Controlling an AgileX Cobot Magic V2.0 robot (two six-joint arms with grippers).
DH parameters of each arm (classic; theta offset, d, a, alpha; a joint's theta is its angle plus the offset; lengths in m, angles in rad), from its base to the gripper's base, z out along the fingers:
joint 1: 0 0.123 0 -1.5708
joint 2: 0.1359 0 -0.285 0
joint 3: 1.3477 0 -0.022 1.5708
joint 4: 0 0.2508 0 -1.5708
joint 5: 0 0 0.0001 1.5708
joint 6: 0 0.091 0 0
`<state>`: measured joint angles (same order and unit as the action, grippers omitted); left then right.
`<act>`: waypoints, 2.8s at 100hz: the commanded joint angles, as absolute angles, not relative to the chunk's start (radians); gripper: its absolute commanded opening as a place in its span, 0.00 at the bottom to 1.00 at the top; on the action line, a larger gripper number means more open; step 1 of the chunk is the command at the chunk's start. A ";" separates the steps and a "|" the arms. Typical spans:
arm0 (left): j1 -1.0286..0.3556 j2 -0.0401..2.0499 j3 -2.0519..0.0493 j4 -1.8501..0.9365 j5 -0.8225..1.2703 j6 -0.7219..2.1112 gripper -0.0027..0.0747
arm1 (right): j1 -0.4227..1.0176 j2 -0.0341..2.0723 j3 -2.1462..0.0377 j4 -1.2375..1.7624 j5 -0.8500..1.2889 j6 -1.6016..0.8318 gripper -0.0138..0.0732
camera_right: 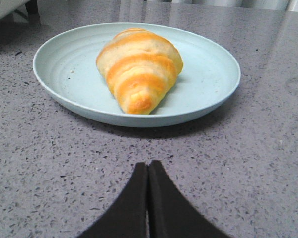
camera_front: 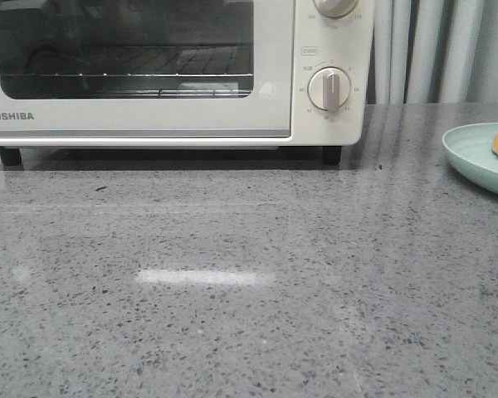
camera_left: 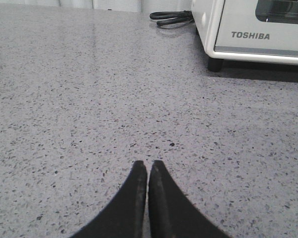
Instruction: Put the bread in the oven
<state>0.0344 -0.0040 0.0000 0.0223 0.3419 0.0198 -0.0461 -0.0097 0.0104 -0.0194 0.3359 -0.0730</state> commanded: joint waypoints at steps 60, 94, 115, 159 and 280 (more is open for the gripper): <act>0.036 -0.035 0.024 0.128 0.289 0.012 0.01 | -0.052 -0.029 0.022 -0.015 0.295 -0.079 0.07; 0.034 -0.033 0.024 0.029 0.020 0.010 0.01 | -0.052 -0.029 0.022 -0.015 -0.055 -0.079 0.07; 0.034 -0.033 0.024 -0.094 -0.168 0.010 0.01 | -0.052 -0.029 0.022 -0.015 -0.330 -0.079 0.07; 0.034 -0.033 -0.007 -0.189 -0.316 -0.203 0.01 | -0.052 -0.029 0.019 -0.011 -0.502 0.281 0.07; -0.520 0.991 -0.923 0.114 0.114 -0.062 0.01 | -0.041 0.418 -0.692 -0.040 0.516 0.105 0.07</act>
